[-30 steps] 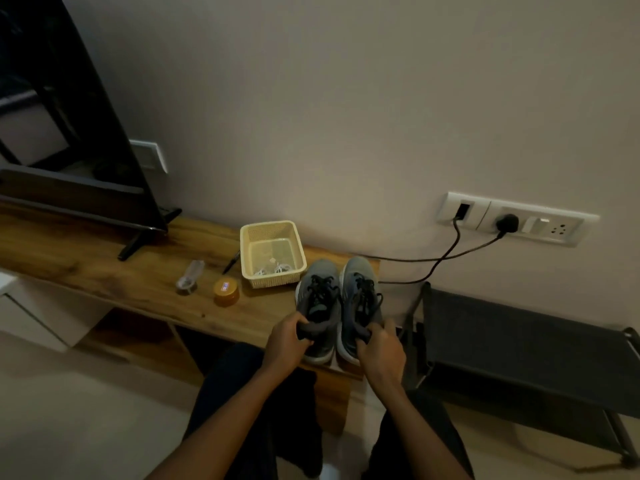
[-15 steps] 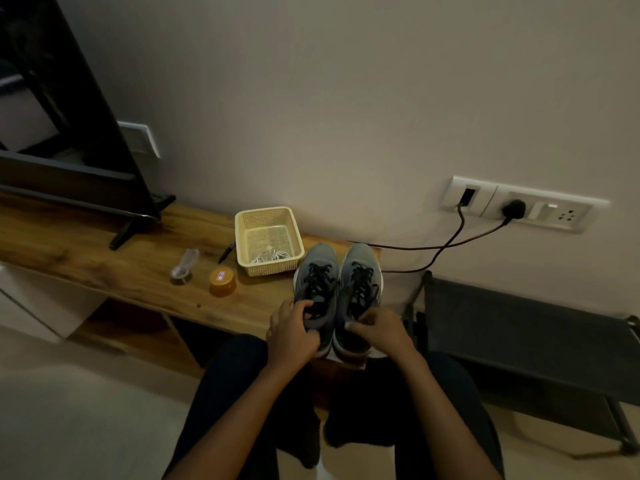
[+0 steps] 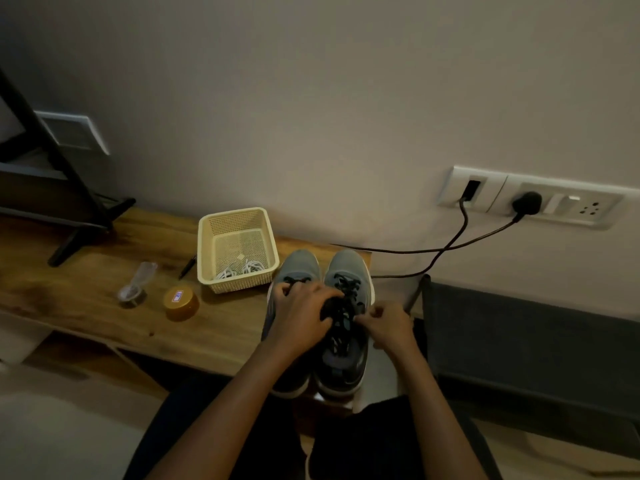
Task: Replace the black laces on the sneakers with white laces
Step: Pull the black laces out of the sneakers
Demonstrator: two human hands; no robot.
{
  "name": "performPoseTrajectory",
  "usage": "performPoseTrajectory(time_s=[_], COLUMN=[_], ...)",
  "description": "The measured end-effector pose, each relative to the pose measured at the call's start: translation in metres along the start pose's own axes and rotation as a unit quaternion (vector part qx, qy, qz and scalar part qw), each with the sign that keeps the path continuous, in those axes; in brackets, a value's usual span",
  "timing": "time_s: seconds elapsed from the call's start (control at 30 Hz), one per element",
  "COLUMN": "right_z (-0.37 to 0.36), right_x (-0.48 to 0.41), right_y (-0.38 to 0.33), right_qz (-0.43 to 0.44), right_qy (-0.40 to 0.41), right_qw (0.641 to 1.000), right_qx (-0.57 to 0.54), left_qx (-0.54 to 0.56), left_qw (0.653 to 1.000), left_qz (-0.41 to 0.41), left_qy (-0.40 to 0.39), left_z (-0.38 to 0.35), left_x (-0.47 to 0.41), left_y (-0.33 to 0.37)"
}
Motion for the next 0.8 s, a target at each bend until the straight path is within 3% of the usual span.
performPoseTrajectory(time_s=[0.07, 0.17, 0.3, 0.4, 0.53, 0.67, 0.8], right_z=[0.001, 0.004, 0.009, 0.018, 0.022, 0.031, 0.037], right_x=[0.000, 0.007, 0.016, 0.021, 0.018, 0.018, 0.009], right_y=[0.000, -0.002, -0.013, -0.019, -0.018, -0.015, -0.004], right_qz=[-0.013, -0.061, -0.023, 0.018, 0.028, 0.048, 0.026], right_qy=[-0.028, -0.077, -0.099, -0.092, -0.070, 0.004, 0.040], right_qw=[0.994, 0.947, 0.894, 0.854, 0.840, 0.874, 0.875], right_qx=[-0.109, -0.306, -0.437, -0.512, -0.538, -0.483, -0.482], left_qx=[-0.016, 0.001, 0.036, 0.135, 0.310, 0.435, 0.453], left_qw=[1.000, 0.999, 0.994, 0.971, 0.882, 0.759, 0.706], left_qz=[-0.011, 0.002, 0.011, 0.067, 0.133, 0.231, 0.274], left_qy=[-0.004, 0.036, 0.099, 0.187, 0.329, 0.426, 0.470], left_z=[-0.006, -0.012, -0.013, -0.003, 0.026, 0.041, 0.043], left_x=[-0.007, -0.012, -0.010, -0.007, -0.002, 0.009, 0.022], left_y=[0.004, 0.004, 0.002, -0.002, -0.021, -0.053, -0.074])
Point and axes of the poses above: each hand's wrist, its own x-axis away from the middle knuckle, its own z-axis out of the back of the hand, y = z × x, the point moved 5 cm from there along -x, towards the middle knuckle, and after that the axes turned 15 degrees about -z, right-handed, at the moved point
